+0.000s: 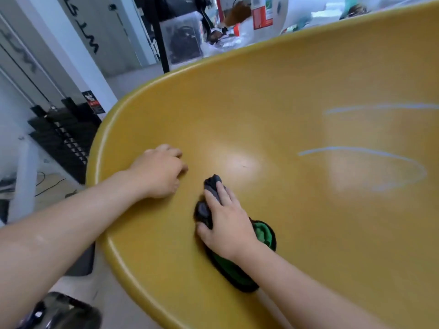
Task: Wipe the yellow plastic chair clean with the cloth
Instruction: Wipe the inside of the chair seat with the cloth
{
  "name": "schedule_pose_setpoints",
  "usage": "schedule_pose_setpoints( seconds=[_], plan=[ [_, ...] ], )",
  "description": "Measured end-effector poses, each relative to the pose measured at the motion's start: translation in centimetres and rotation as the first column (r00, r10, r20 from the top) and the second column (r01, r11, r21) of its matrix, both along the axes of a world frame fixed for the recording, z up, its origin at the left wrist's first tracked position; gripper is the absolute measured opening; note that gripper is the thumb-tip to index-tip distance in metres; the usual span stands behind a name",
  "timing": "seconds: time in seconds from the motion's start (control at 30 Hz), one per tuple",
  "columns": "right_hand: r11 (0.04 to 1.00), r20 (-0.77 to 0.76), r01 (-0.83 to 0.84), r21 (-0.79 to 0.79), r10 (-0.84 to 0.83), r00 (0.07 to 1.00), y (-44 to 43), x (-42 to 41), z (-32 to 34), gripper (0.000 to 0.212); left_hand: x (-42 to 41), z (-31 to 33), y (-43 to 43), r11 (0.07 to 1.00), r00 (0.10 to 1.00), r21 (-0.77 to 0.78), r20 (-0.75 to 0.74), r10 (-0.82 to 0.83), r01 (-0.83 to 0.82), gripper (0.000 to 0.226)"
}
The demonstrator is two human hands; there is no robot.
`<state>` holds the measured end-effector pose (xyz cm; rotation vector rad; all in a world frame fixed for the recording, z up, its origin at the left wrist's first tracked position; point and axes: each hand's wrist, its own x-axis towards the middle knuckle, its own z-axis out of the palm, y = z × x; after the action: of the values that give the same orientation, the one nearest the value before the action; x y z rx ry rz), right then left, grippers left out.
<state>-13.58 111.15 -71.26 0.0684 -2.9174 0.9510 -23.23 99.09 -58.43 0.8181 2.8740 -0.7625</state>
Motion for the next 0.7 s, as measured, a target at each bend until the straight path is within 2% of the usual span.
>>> schedule_pose_setpoints(
  seconds=[0.07, 0.1, 0.13, 0.17, 0.23, 0.27, 0.3, 0.33, 0.37, 0.4, 0.43, 0.47, 0.5, 0.53, 0.57, 0.6, 0.63, 0.67, 0.7],
  plan=[
    [0.996, -0.137, -0.042, 0.084, 0.053, 0.989, 2.5, -0.2, -1.2, 0.061, -0.7, 0.5, 0.0, 0.998, 0.996, -0.02, -0.052, -0.066, 0.065, 0.044],
    [0.99, -0.142, 0.014, 0.14, 0.006, 0.99, 5.0, -0.5, -2.0, 0.057, -1.4, 0.9, -0.1, 0.995, 0.987, -0.032, -0.123, -0.099, 0.096, 0.045],
    [0.973, -0.118, 0.128, 0.19, -0.107, 0.987, 7.9, -1.0, -2.8, 0.056, -2.0, 1.3, -0.2, 0.99, 0.967, -0.069, -0.212, -0.137, 0.126, 0.046],
    [0.937, -0.091, 0.305, 0.17, -0.294, 0.952, 10.5, -1.4, -3.2, 0.055, -2.8, 1.6, -0.3, 0.982, 0.939, -0.118, -0.297, -0.174, 0.145, 0.047],
    [0.784, -0.004, 0.62, 0.033, -0.62, 0.785, 12.4, -2.4, -2.8, 0.057, -4.6, 2.1, -0.3, 0.974, 0.896, -0.175, -0.396, -0.203, 0.143, 0.046],
    [0.745, 0.013, 0.667, -0.026, -0.667, 0.745, 11.1, -3.4, -2.3, 0.058, -5.2, 2.3, 0.0, 0.978, 0.891, -0.16, -0.414, -0.187, 0.131, 0.046],
    [0.771, -0.01, 0.636, -0.035, -0.636, 0.771, 8.8, -4.4, -1.9, 0.059, -5.6, 2.3, 0.4, 0.982, 0.89, -0.135, -0.419, -0.178, 0.133, 0.045],
    [0.857, -0.057, 0.515, -0.031, -0.516, 0.855, 5.9, -5.2, -1.8, 0.06, -6.0, 2.2, 0.8, 0.982, 0.889, -0.118, -0.42, -0.181, 0.145, 0.045],
    [0.942, -0.135, 0.333, -0.045, -0.336, 0.932, 3.0, -5.3, -1.5, 0.061, -6.5, 2.2, 1.3, 0.981, 0.886, -0.112, -0.422, -0.193, 0.16, 0.046],
    [0.987, -0.165, 0.149, -0.057, -0.156, 0.974, 1.2, -5.0, -1.1, 0.062, -7.0, 2.3, 1.7, 0.978, 0.88, -0.115, -0.428, -0.207, 0.174, 0.047],
    [0.999, -0.201, 0.017, -0.043, -0.026, 0.979, 1.2, -5.0, -0.8, 0.062, -7.7, 2.5, 1.9, 0.976, 0.871, -0.117, -0.441, -0.216, 0.183, 0.05],
    [1.0, -0.207, -0.016, 0.027, 0.021, 0.978, 3.0, -5.3, -0.8, 0.061, -8.5, 2.7, 2.2, 0.974, 0.857, -0.111, -0.464, -0.225, 0.196, 0.053],
    [0.99, -0.184, 0.053, 0.134, -0.028, 0.982, 5.5, -5.6, -1.3, 0.06, -9.2, 3.2, 2.4, 0.975, 0.84, -0.102, -0.496, -0.221, 0.197, 0.056],
    [0.958, -0.149, 0.204, 0.202, -0.176, 0.973, 8.1, -6.1, -1.7, 0.058, -9.7, 3.9, 2.5, 0.979, 0.825, -0.084, -0.528, -0.201, 0.185, 0.058],
    [0.89, -0.132, 0.413, 0.191, -0.394, 0.91, 10.6, -6.4, -1.9, 0.056, -10.3, 4.3, 2.7, 0.983, 0.821, -0.036, -0.546, -0.168, 0.178, 0.059],
    [0.797, -0.1, 0.589, 0.134, -0.58, 0.808, 11.8, -6.7, -1.9, 0.054, -11.0, 4.6, 3.0, 0.985, 0.823, 0.024, -0.553, -0.128, 0.169, 0.061],
    [0.743, -0.065, 0.667, 0.054, -0.664, 0.745, 11.2, -7.3, -1.6, 0.054, -11.5, 4.8, 3.3, 0.986, 0.826, 0.07, -0.556, -0.09, 0.155, 0.063],
    [0.766, -0.073, 0.642, 0.027, -0.639, 0.766, 9.4, -8.0, -1.2, 0.054, -11.9, 5.0, 3.6, 0.985, 0.824, 0.102, -0.564, -0.059, 0.141, 0.065],
    [0.837, -0.113, 0.546, 0.028, -0.54, 0.834, 6.8, -8.6, -1.0, 0.055, -12.1, 5.1, 4.1, 0.983, 0.818, 0.125, -0.574, -0.037, 0.132, 0.068]
  ],
)
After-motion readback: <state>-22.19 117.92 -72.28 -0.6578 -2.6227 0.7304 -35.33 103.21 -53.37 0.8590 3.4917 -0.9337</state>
